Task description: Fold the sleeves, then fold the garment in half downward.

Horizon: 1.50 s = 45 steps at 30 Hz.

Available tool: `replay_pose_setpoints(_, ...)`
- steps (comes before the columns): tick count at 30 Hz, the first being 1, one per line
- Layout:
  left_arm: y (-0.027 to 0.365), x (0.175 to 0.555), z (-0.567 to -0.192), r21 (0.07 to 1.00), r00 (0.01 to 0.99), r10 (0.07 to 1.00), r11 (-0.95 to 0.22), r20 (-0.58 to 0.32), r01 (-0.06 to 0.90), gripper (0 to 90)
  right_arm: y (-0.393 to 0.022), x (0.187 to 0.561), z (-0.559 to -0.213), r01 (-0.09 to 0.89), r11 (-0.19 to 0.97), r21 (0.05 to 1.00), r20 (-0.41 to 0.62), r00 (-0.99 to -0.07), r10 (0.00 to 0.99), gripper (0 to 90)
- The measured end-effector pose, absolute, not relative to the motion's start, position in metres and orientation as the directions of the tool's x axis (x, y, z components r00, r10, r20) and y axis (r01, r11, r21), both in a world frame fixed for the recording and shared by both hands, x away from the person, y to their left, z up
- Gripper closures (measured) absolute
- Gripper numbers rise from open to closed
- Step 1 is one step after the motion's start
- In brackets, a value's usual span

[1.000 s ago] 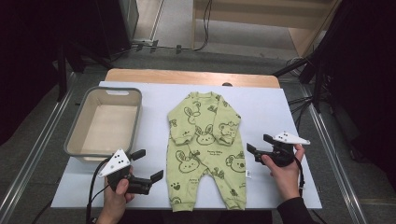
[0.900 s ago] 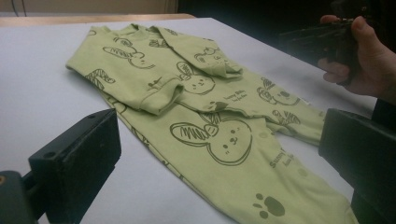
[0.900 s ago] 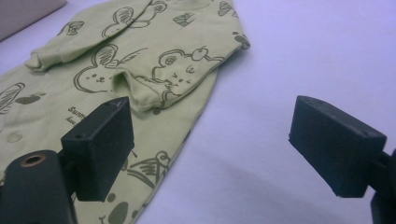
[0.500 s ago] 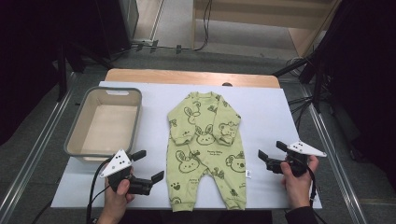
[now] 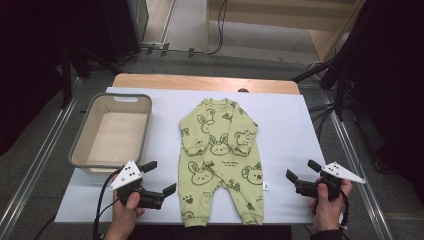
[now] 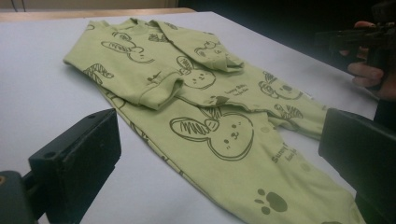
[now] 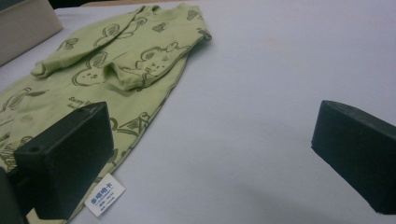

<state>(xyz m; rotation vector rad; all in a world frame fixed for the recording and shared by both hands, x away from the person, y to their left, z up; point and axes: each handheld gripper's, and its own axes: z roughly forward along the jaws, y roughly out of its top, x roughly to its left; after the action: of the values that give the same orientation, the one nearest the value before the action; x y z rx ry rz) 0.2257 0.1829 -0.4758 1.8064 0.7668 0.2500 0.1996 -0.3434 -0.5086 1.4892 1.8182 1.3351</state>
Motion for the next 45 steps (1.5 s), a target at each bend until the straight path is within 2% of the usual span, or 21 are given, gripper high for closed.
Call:
replay_pose_setpoints(7, 0.181, 0.226, -0.477, 0.904, 0.768, 0.61, -0.19, -0.197, 0.383, 0.0, -0.347, 0.195, -0.51, 0.492, -0.07, 0.868, 0.252, -0.313, 0.916, 0.0)
replay_pose_setpoints(36, 0.17, 0.224, -0.48, 0.901, 0.786, 0.591, -0.222, -0.181, 0.374, 0.0, -0.345, 0.192, -0.508, 0.484, -0.041, 0.874, 0.224, -0.328, 0.918, 0.0)
replay_pose_setpoints(45, 0.164, 0.223, -0.478, 0.912, 0.801, 0.574, -0.214, -0.172, 0.349, 0.0, -0.341, 0.19, -0.507, 0.481, 0.007, 0.877, 0.176, -0.334, 0.926, 0.0)
